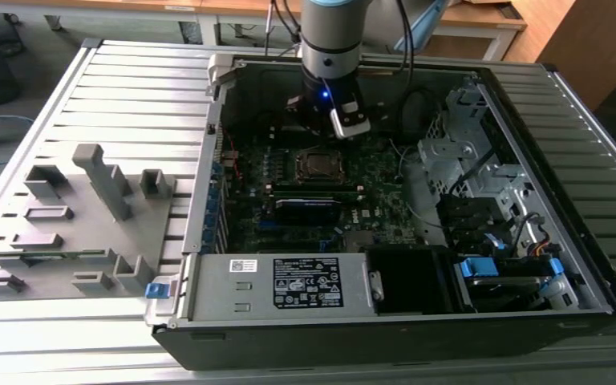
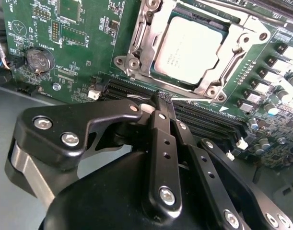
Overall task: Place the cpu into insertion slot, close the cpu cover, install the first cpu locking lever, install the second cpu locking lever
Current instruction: 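Install the first cpu locking lever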
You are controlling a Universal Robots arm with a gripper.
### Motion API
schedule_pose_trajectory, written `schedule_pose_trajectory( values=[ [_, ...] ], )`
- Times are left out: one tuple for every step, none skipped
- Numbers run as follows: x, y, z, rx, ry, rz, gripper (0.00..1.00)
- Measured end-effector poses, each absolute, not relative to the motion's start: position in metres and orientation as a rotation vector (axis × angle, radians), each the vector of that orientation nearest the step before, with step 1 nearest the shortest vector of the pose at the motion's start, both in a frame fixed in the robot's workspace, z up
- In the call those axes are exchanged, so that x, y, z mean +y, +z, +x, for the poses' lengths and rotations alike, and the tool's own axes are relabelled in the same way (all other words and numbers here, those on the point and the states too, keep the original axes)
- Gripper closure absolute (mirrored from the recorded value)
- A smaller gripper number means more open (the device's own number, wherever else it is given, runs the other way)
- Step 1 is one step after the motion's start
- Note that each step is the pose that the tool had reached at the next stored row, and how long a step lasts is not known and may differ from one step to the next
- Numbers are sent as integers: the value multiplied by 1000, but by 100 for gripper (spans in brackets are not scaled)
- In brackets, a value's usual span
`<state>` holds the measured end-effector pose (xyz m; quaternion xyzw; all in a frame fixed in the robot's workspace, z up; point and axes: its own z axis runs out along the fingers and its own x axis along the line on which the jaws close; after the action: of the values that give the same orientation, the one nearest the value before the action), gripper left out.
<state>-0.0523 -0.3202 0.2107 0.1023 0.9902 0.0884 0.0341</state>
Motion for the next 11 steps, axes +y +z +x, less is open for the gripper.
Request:
schedule_pose_trajectory(
  values=[
    [-320, 211, -52, 3045, 272, 317, 89],
    [-320, 212, -52, 3044, 272, 319, 89],
    [-320, 212, -52, 3044, 272, 321, 89],
    [-320, 212, -52, 3044, 272, 324, 89],
    [-320, 212, -52, 3043, 272, 327, 89],
    [-320, 212, -53, 3042, 271, 330, 89],
    [-319, 212, -53, 3042, 271, 332, 89],
    [-319, 212, -54, 3041, 271, 333, 89],
    [-319, 212, -54, 3041, 271, 334, 89],
    [-319, 212, -55, 3040, 271, 335, 89],
    [-319, 212, -55, 3040, 271, 336, 89]
  ],
)
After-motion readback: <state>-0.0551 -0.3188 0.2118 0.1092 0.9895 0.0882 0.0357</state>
